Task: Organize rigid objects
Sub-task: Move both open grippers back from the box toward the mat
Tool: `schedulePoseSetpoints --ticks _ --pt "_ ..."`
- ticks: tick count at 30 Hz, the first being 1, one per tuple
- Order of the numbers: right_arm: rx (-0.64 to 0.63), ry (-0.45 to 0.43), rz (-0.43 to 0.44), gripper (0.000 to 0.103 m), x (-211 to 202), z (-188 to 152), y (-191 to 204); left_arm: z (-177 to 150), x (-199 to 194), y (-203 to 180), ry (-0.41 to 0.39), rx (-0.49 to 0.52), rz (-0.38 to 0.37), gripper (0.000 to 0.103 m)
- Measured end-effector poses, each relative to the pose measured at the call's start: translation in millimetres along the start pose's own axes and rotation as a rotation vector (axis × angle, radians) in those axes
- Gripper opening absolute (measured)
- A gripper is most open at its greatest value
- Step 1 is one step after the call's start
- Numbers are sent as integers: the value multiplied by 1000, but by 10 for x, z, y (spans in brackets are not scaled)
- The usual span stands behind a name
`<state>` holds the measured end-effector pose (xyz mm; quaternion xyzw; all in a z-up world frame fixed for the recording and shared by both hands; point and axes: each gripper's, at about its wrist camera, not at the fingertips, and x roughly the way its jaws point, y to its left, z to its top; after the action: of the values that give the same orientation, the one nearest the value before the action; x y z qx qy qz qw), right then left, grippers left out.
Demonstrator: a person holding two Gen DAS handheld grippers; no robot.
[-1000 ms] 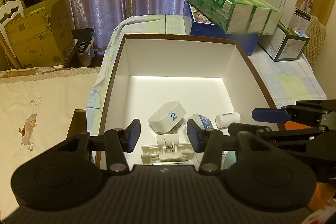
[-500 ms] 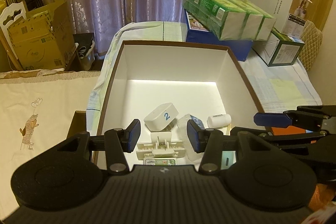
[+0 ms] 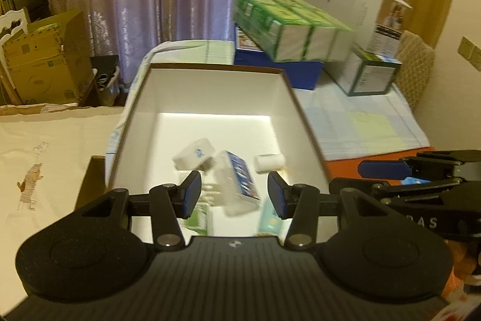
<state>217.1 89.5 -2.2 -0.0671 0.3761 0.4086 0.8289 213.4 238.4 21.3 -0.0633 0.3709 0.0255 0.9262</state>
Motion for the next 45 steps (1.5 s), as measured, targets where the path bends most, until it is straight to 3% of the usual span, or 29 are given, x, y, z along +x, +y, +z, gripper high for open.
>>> schedulePoseSetpoints --ticks 20,32,45 --pt "76 11 -71 46 -871 -554 -632 -380 -228 -988 35 69 -159 44" --pt "143 48 -123 47 -1172 -837 -1074 -431 -126 -1552 63 137 -232 44" --pt "271 77 -255 47 -1511 -1112 -1776 -429 187 -2194 112 214 -290 44"
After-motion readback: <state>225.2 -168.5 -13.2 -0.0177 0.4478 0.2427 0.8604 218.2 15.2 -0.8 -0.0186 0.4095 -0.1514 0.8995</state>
